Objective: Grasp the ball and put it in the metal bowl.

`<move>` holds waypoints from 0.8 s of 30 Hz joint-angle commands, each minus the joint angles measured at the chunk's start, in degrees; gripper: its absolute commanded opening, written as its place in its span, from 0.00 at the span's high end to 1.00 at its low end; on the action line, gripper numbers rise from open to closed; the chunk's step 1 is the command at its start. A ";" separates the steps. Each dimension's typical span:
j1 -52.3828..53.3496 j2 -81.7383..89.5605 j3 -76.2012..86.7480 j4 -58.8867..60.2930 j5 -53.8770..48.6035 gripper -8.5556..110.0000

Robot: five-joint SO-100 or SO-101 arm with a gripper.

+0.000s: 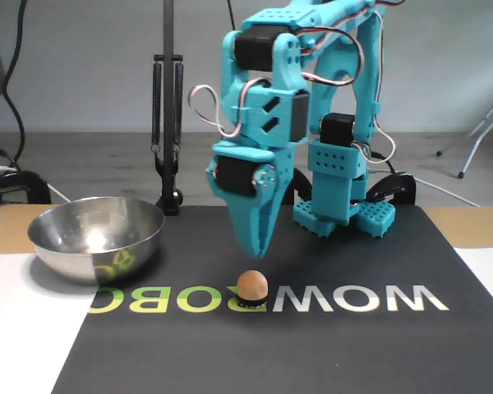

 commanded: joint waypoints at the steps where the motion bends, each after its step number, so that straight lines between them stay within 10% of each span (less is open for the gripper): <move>1: 0.00 1.76 -0.97 -0.26 -0.09 0.92; 24: 0.00 1.67 0.18 -2.99 -0.18 0.92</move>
